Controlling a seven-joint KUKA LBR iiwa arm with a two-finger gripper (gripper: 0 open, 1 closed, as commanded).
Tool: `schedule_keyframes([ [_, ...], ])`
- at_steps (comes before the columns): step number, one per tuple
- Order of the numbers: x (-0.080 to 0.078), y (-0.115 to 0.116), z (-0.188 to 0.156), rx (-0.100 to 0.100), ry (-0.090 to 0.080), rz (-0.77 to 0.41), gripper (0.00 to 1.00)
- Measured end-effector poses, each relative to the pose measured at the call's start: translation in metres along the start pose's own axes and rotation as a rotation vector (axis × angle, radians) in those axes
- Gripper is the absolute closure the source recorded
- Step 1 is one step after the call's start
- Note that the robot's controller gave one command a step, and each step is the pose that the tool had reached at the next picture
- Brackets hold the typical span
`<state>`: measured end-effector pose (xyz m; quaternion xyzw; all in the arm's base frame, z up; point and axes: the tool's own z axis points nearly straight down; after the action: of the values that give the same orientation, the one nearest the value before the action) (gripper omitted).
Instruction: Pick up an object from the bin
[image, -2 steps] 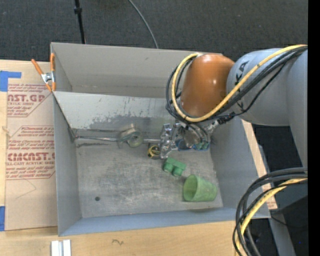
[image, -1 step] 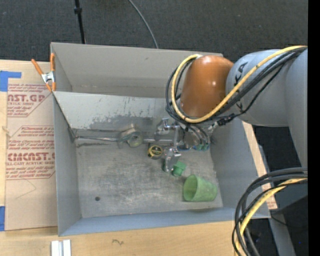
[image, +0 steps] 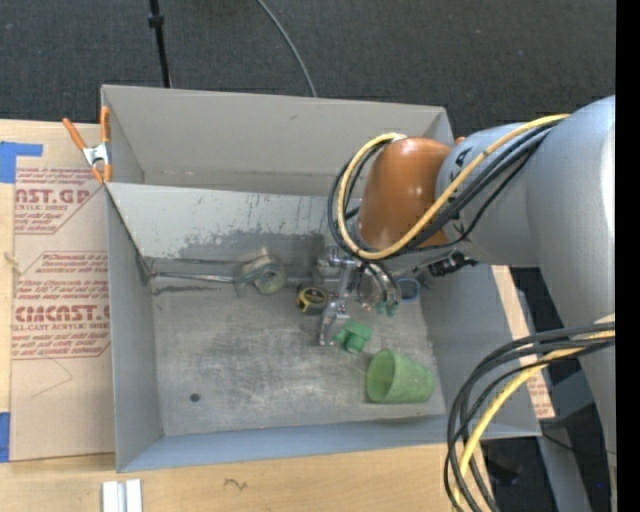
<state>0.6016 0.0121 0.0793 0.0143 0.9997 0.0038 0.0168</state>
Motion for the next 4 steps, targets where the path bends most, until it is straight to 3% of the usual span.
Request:
schedule_keyframes([
  [1, -0.003, -0.001, -0.003, 0.000, -0.012, 0.001, 1.00],
  [2, 0.005, 0.003, -0.118, 0.006, 0.022, -0.120, 1.00],
  [3, 0.007, 0.003, -0.113, 0.005, 0.031, -0.120, 0.00],
  [4, 0.022, -0.048, -0.030, 0.008, 0.041, -0.039, 0.00],
])
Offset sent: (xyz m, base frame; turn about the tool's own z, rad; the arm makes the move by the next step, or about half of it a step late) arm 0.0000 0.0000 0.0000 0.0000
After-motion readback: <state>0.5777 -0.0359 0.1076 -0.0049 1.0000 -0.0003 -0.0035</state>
